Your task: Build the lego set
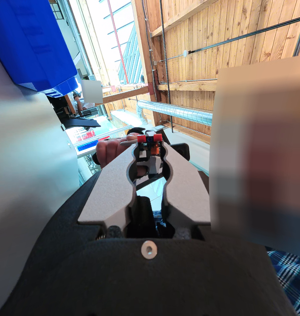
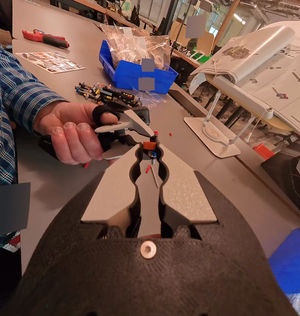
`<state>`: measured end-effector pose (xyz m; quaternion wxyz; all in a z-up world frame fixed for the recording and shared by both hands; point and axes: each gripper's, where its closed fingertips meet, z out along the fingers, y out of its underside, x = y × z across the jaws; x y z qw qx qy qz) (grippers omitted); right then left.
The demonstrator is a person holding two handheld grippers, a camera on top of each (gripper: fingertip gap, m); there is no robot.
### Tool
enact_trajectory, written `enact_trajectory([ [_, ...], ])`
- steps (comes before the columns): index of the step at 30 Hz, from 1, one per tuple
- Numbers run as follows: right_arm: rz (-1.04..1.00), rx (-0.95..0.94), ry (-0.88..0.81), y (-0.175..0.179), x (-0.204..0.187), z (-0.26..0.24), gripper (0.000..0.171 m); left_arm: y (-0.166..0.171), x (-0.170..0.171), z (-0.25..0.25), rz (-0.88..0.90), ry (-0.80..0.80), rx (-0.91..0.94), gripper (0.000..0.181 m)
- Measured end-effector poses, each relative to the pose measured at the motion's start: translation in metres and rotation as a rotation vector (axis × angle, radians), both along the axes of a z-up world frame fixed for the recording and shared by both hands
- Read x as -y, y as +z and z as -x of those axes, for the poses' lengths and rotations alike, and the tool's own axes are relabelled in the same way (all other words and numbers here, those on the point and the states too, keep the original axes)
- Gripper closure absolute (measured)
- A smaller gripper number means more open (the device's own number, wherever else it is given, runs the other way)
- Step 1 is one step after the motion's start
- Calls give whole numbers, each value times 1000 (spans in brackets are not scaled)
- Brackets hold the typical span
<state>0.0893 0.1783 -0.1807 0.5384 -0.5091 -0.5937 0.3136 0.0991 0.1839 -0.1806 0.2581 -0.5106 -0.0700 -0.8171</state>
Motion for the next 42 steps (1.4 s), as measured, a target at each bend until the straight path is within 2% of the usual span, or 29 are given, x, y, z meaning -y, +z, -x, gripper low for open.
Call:
enact_trajectory([
  [15,17,5,-88,-12,-13,-3,159,-14,-12,1,96,54,-22,159],
  [19,51,5,-114,-16,-14,-13,159,-18,-17,11,75,103,-102,159],
  [24,206,206,-137,-74,-3,-28,159,-22,-17,24,0,145,-275,159],
  [28,261,417,-170,-120,5,-33,159,-24,-16,32,-13,159,-315,159],
  [32,307,518,-182,-139,9,-33,158,-27,-12,30,-16,145,-345,158],
  [35,319,523,-192,-139,9,-36,156,-27,-10,31,-12,141,-339,158],
  [39,308,551,-258,-137,4,-48,144,-27,-9,31,-10,134,-336,159],
  [42,306,523,-281,-125,12,-46,149,-26,-8,31,-16,132,-344,159],
])
